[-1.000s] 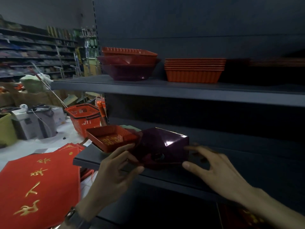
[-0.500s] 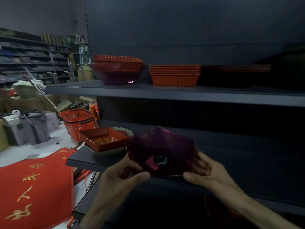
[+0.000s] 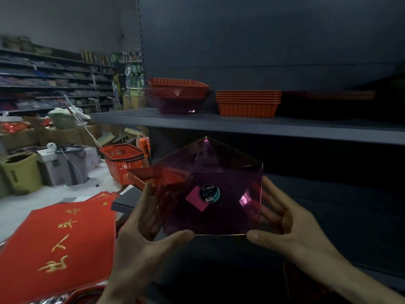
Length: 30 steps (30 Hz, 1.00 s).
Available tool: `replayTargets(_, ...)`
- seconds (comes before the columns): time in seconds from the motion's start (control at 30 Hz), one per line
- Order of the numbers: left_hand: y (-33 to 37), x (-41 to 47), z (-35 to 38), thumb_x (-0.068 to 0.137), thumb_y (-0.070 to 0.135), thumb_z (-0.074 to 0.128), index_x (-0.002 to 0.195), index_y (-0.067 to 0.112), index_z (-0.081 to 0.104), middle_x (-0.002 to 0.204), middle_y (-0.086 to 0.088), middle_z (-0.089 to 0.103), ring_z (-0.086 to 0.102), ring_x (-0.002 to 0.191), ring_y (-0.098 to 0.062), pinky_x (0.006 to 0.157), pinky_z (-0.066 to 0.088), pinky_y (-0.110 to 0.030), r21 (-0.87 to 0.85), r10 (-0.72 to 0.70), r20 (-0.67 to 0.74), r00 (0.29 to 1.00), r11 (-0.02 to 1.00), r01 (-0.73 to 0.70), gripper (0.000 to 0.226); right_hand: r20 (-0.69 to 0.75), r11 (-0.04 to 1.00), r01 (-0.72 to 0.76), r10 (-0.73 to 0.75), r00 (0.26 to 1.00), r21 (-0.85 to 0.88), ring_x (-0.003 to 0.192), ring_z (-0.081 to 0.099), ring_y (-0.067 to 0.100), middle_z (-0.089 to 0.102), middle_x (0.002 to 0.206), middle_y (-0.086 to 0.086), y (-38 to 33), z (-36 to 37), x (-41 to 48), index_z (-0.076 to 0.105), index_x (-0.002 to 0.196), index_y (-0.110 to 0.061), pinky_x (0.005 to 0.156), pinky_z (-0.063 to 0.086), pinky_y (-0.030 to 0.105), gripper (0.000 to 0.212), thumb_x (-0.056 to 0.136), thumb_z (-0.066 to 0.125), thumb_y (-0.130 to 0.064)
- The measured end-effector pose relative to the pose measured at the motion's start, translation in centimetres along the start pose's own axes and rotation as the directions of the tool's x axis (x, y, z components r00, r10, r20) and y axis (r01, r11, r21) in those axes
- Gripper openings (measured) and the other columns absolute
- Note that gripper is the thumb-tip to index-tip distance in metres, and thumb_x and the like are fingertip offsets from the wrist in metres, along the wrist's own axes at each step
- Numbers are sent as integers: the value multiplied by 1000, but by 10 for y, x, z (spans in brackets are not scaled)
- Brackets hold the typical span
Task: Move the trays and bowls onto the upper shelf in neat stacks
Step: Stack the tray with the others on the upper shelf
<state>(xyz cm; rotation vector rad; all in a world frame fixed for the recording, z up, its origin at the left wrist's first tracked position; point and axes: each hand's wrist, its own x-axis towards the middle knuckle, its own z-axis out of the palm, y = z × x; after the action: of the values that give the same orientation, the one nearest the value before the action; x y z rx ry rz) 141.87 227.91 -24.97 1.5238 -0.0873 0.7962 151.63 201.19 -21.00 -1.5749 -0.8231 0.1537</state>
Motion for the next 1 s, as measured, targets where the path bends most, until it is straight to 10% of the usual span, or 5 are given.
replayTargets(0.33,38,21,1,51,40,104,159,24,34,157,7,52,53,143,-16,110,50,-29,28,173,51,984,984,-175,130,-68,979,195,-198,978,-57,136,56,-1,50,152,-33,-42,-3,9,29,158,-47,109,47,20,121,63,89,-2)
replayTargets(0.57,63,67,38,67,-6,89,163,24,28,156,7,54,58,139,-23,108,53,-43,18,243,219,945,967,-253,118,-166,946,303,-319,933,-118,139,54,1,49,153,-33,-67,-37,22,28,157,-48,111,49,29,121,60,90,-10)
replayTargets(1.0,112,147,130,58,2,93,162,25,31,150,20,57,63,131,-11,105,54,-31,-114,309,327,893,951,-287,123,-242,893,357,-423,873,-273,139,55,3,47,157,-27,-119,-122,40,21,163,-40,106,50,21,122,66,85,-2)
